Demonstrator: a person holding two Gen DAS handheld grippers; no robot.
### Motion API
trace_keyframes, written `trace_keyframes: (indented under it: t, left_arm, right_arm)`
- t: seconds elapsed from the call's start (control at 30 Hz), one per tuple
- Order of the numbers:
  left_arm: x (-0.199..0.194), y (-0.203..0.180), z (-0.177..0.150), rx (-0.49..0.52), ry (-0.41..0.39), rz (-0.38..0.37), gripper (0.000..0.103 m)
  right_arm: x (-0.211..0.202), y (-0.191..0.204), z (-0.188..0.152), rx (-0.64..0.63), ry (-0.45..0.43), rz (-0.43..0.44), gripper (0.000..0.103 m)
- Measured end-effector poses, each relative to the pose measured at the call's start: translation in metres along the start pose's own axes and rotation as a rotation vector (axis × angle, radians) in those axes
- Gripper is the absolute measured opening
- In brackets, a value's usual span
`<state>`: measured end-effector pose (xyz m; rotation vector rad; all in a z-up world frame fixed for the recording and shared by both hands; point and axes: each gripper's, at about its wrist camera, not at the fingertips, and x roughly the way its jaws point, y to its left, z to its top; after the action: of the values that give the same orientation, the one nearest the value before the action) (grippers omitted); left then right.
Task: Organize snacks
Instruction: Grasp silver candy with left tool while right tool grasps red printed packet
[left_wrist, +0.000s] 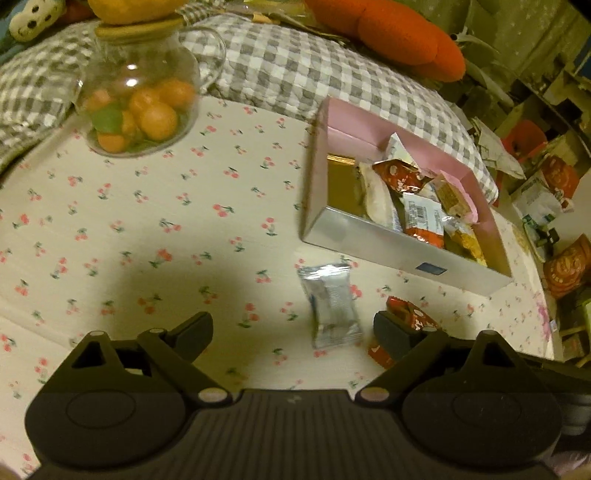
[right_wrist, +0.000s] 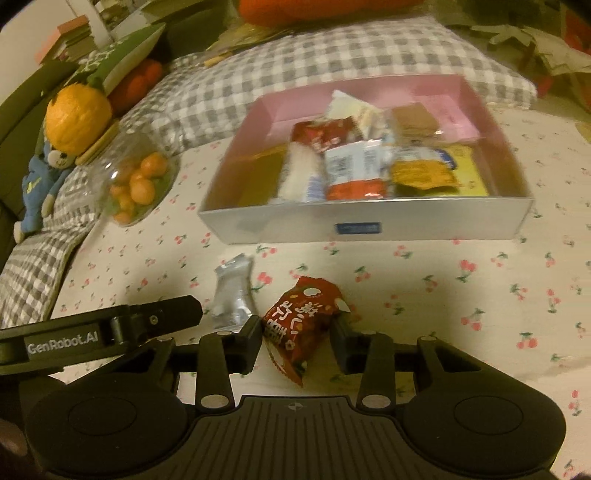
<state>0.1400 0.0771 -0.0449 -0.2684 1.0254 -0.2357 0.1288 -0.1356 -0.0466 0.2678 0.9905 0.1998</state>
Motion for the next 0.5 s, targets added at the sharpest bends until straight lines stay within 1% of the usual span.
trace_keyframes:
  t: [0.07, 0.17, 0.2, 0.23, 0.3, 0.37, 0.5]
  left_arm:
    - [0.005, -0.006, 0.0, -0.013, 0.005, -0.011, 0.089]
    - [0.014, -0.015, -0.001, -0.029, 0.022, -0.039, 0.077]
    - [0.018, -0.018, -0.001, -0.035, 0.028, -0.048, 0.075]
    - [0.021, -0.022, -0.002, -0.037, 0.031, -0.052, 0.074]
    - [0.026, -0.029, -0.004, -0.029, 0.032, -0.043, 0.068]
    - [0.029, -0.034, -0.005, -0.023, 0.029, -0.035, 0.066]
    - [0.03, -0.039, -0.008, 0.0, 0.017, -0.008, 0.065]
  right_arm:
    - [-0.003, -0.004, 0.001, 0.0, -0.004, -0.015, 0.039]
    - [-0.007, -0.01, 0.0, -0.001, -0.011, -0.03, 0.039]
    - [-0.009, -0.012, 0.0, -0.007, -0.015, -0.039, 0.039]
    - [-0.01, -0.014, -0.001, -0.013, -0.019, -0.048, 0.039]
    - [-0.012, -0.016, -0.001, -0.016, -0.021, -0.054, 0.039]
    - [-0.013, -0.018, -0.001, -0.017, -0.019, -0.056, 0.039]
    - [-0.014, -0.019, -0.003, -0.021, -0.014, -0.055, 0.039]
